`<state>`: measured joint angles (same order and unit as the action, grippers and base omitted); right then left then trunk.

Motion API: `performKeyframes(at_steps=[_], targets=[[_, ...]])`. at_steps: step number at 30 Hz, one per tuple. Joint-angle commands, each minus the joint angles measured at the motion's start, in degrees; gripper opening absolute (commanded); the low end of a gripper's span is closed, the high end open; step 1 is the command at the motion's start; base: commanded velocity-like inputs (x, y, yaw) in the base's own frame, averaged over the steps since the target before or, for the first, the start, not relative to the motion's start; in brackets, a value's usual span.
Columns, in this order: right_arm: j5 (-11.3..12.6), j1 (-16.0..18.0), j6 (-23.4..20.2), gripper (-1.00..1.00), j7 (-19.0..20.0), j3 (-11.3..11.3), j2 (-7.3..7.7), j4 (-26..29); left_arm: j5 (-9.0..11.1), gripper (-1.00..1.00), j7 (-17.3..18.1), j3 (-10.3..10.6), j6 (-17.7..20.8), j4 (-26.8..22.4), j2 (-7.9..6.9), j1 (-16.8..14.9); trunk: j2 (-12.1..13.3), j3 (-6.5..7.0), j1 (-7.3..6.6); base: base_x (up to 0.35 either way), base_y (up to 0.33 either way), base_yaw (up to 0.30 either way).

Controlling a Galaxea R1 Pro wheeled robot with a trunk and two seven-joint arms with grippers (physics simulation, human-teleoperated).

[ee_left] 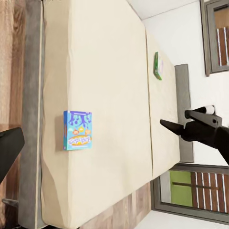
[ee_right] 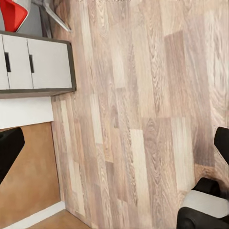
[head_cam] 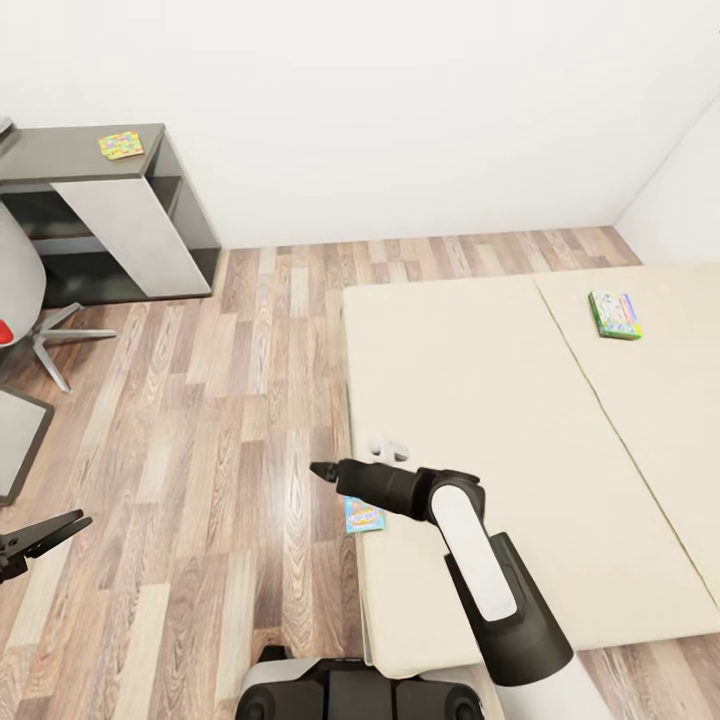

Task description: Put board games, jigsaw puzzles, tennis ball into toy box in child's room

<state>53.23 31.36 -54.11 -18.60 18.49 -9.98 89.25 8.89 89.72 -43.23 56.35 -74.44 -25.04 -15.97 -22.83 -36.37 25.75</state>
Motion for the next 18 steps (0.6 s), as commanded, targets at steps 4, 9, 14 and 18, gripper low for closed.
performKeyframes(at_steps=[4, 9, 14, 18], targets=[[-2.55, -1.47, 2.0, 1.0, -0.29, 0.04, -0.02, 0.05, -0.31, 1.0, 0.28, 0.03, 0.6, -0.01, 0.03, -0.02, -0.09, 0.31, 0.04, 0.0, 0.0, 0.0], [-4.5, -2.27, 3.04, 1.0, 0.7, 0.06, -0.02, 0.11, -0.4, 1.0, 0.28, 0.06, 0.6, -0.01, 0.06, -0.02, -0.09, 0.79, 0.04, 0.0, 0.0, 0.0], [-5.3, -3.29, 4.09, 1.0, 1.27, 0.0, 0.34, 0.1, -0.44, 1.0, 0.28, 0.07, 0.6, -0.01, 0.07, -0.02, -0.09, 1.26, 0.04, 0.0, 0.0, 0.0], [-5.45, -4.35, 5.54, 1.0, 1.39, 0.03, 1.06, 0.07, -0.44, 1.0, 0.28, 0.08, 0.6, -0.01, 0.08, -0.02, -0.09, 1.65, 0.04, 0.0, 0.0, 0.0]])
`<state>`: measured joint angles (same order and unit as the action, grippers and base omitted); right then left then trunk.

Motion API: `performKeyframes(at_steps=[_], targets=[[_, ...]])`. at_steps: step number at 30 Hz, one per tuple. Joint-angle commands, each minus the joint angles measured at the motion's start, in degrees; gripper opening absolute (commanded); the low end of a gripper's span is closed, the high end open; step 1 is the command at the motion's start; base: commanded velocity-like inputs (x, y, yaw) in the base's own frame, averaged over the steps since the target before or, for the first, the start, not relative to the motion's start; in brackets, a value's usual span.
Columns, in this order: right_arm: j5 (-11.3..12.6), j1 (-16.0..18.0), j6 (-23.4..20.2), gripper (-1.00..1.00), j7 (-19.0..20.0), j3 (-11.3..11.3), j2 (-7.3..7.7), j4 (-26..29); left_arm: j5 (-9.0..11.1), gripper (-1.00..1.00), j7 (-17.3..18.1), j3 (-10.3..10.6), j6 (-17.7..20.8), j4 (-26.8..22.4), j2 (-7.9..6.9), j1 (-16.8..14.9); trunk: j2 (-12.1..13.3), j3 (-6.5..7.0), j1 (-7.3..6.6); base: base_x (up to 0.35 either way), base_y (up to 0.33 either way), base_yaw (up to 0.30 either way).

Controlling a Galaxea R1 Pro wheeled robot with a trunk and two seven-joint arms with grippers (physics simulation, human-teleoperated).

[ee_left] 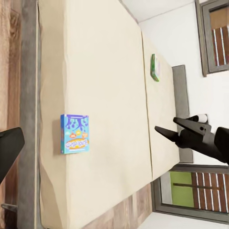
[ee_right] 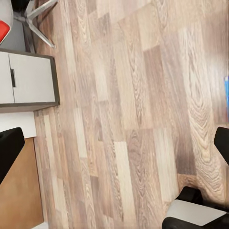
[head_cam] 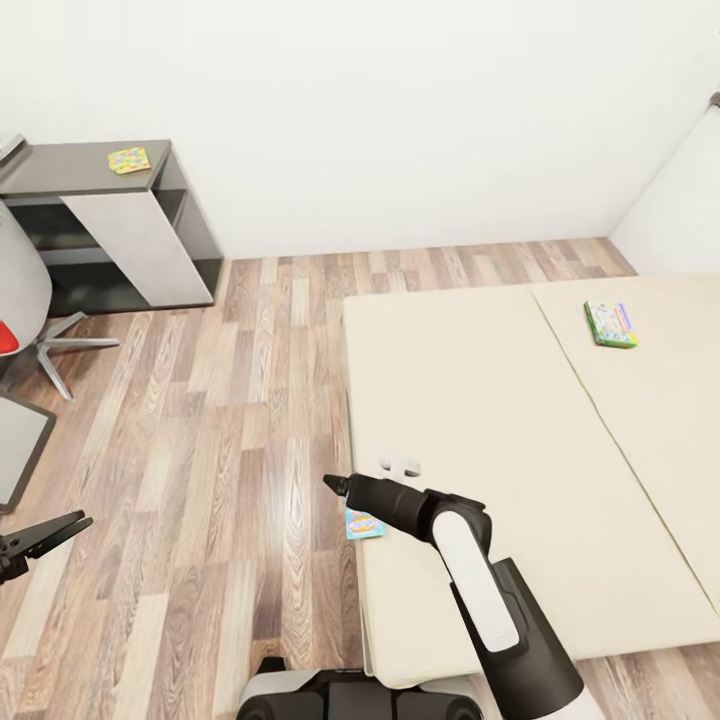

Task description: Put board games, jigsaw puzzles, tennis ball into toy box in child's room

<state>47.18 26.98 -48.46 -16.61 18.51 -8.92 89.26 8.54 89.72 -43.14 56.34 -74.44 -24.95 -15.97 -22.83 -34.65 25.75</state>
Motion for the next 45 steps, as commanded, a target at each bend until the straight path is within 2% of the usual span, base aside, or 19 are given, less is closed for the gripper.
performKeyframes(at_steps=[1, 8, 19, 24, 31, 36, 45], targets=[[0.58, -0.13, 0.2, 1.0, -0.57, 0.02, 0.2, 0.06, -0.1, 1.0, 0.28, -0.03, 0.61, -0.01, -0.01, -0.03, -0.09, 0.03, 0.04, 0.0, 0.0, 0.0], [0.53, -0.91, 1.78, 1.0, -0.53, 0.03, 1.33, -0.17, -0.1, 1.0, 0.28, -0.09, 0.61, -0.01, -0.01, -0.03, -0.09, 0.69, 0.04, 0.0, 0.0, 0.0], [0.48, -4.54, 7.16, 1.0, 0.18, 0.03, 3.75, -1.43, -0.19, 1.0, 0.28, -0.02, 0.61, -0.01, 0.06, -0.03, -0.09, 1.74, 0.04, 0.0, 0.0, 0.0], [0.47, -4.76, 7.52, 1.0, 0.39, 0.12, 4.08, -1.48, -0.19, 1.0, 0.28, -0.02, 0.61, -0.01, 0.07, -0.03, -0.09, 2.21, 0.04, 0.0, 0.0, 0.0], [0.33, -4.9, 7.91, 1.0, 0.4, 3.3, 4.32, -1.23, -0.21, 1.0, 0.28, -0.09, 0.61, -0.01, 0.0, -0.03, -0.09, 2.88, 0.04, 0.0, 0.0, 0.0], [0.3, -4.93, 8.01, 1.0, 0.29, 4.27, 4.43, -0.99, -0.29, 1.0, 0.28, -0.1, 0.61, -0.01, -0.01, -0.03, -0.09, 3.36, 0.04, 0.0, 0.0, 0.0], [0.17, -8.06, 8.98, 1.0, 0.11, 4.71, 4.57, -0.96, -0.36, 1.0, 0.28, -0.1, 0.61, -0.01, 0.02, -0.03, -0.09, 4.21, 0.04, 0.0, 0.0, 0.0]])
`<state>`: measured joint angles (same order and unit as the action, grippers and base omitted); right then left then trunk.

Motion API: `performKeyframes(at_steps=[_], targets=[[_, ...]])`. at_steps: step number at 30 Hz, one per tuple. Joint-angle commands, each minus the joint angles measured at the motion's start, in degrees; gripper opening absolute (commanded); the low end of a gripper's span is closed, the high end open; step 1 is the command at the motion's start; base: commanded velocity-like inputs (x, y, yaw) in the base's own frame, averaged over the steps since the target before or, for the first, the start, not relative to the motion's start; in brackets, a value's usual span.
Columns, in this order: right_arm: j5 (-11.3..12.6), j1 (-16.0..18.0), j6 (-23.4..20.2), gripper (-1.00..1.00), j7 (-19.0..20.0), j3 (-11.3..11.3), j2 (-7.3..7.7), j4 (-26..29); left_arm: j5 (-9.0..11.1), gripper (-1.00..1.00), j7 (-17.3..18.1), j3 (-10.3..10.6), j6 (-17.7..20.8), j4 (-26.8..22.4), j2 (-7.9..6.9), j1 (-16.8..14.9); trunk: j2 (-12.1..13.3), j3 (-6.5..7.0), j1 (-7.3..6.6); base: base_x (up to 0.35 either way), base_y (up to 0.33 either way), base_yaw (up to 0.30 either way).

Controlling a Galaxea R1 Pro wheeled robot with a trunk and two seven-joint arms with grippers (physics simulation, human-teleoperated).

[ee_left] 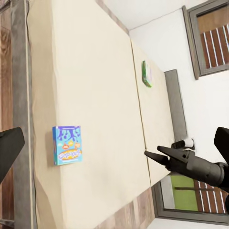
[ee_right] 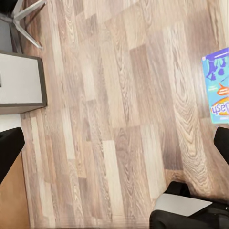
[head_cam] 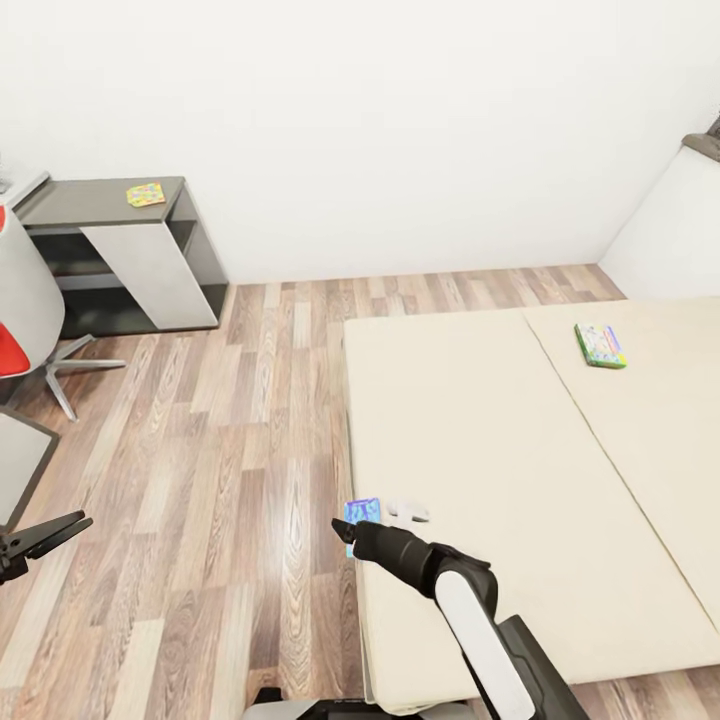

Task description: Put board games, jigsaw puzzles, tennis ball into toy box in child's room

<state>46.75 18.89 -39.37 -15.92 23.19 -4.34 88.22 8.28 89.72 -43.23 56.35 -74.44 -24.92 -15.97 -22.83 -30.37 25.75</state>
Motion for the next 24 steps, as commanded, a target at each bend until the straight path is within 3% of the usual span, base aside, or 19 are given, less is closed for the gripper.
performKeyframes(at_steps=[1, 11, 24], targets=[[0.53, -0.17, -0.04, 1.0, -0.59, 0.02, 0.0, 0.06, -0.1, 1.0, 0.28, -0.02, 0.61, -0.01, -0.02, -0.03, -0.09, 0.02, 0.04, 0.0, 0.0, 0.0], [-1.49, -0.89, 0.24, 1.0, -0.59, -0.42, 0.68, -0.28, -0.19, 1.0, 0.28, 0.09, 0.6, -0.01, 0.01, -0.03, -0.09, 0.97, 0.04, 0.0, 0.0, 0.0], [-1.9, -0.95, 0.26, 1.0, -0.59, -0.54, 0.9, -0.46, -0.12, 1.0, 0.28, 0.14, 0.6, -0.01, 0.0, -0.03, -0.09, 2.21, 0.04, 0.0, 0.0, 0.0]])
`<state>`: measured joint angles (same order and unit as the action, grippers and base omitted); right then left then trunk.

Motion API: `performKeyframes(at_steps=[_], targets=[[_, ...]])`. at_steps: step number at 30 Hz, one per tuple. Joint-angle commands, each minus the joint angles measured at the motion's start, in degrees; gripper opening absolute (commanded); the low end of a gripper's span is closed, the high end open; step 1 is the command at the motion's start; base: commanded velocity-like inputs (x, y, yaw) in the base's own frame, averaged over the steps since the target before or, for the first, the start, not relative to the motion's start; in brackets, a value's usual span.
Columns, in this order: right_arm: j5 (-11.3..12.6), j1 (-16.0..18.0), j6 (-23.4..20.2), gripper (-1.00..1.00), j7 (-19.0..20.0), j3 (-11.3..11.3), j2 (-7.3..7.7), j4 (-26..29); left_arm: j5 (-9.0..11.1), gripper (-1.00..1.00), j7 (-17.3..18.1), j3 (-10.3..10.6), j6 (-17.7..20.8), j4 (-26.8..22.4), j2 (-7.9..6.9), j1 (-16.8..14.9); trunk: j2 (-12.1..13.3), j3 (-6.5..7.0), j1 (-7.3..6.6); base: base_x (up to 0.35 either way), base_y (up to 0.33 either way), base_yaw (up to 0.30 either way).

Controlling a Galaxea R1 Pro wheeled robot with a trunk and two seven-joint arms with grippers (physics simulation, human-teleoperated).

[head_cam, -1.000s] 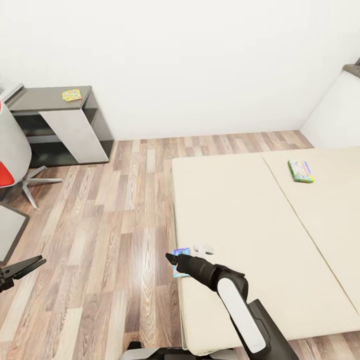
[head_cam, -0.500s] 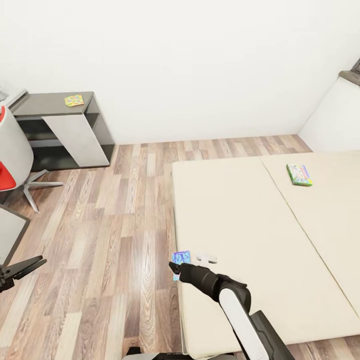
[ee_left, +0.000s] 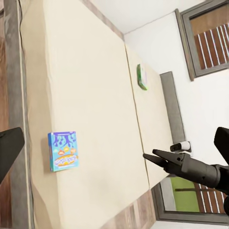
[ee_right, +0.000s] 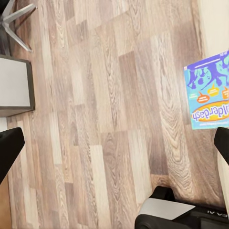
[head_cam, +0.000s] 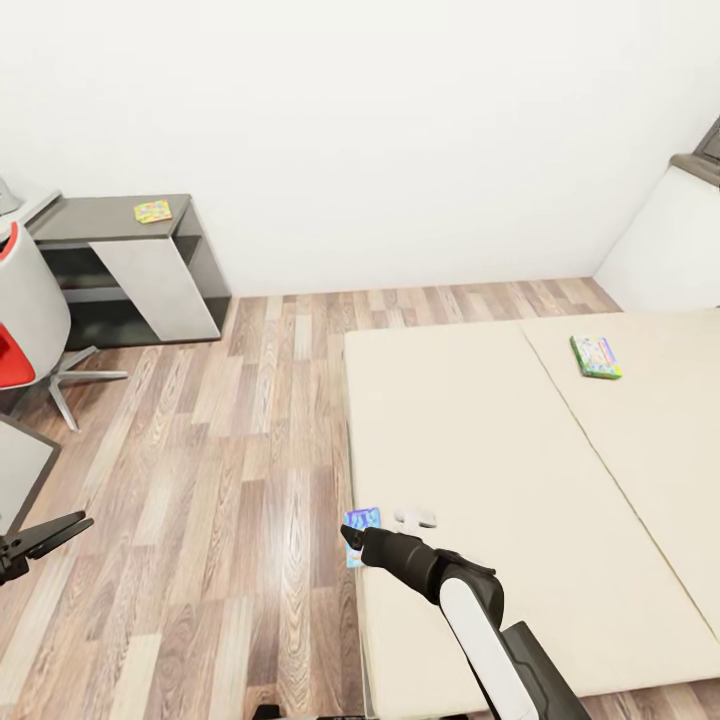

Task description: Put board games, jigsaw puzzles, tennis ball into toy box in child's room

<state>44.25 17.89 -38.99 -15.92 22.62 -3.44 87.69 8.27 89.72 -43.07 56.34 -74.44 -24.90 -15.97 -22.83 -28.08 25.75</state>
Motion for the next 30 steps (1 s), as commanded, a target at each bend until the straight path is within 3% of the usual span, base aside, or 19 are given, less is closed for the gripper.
performKeyframes(at_steps=[1, 30], targets=[[0.59, 0.04, -0.12, 1.0, -0.59, 0.02, 0.0, 0.07, -0.1, 1.0, 0.28, -0.01, 0.61, -0.01, 0.02, -0.03, -0.09, 0.02, 0.03, 0.0, 0.0, 0.0], [0.49, 0.04, -0.03, 1.0, -0.6, -0.03, 0.08, -0.13, -0.09, 1.0, 0.28, -0.06, 0.61, -0.01, 0.38, -0.03, -0.09, 2.78, 0.03, 0.0, 0.0, 0.0]])
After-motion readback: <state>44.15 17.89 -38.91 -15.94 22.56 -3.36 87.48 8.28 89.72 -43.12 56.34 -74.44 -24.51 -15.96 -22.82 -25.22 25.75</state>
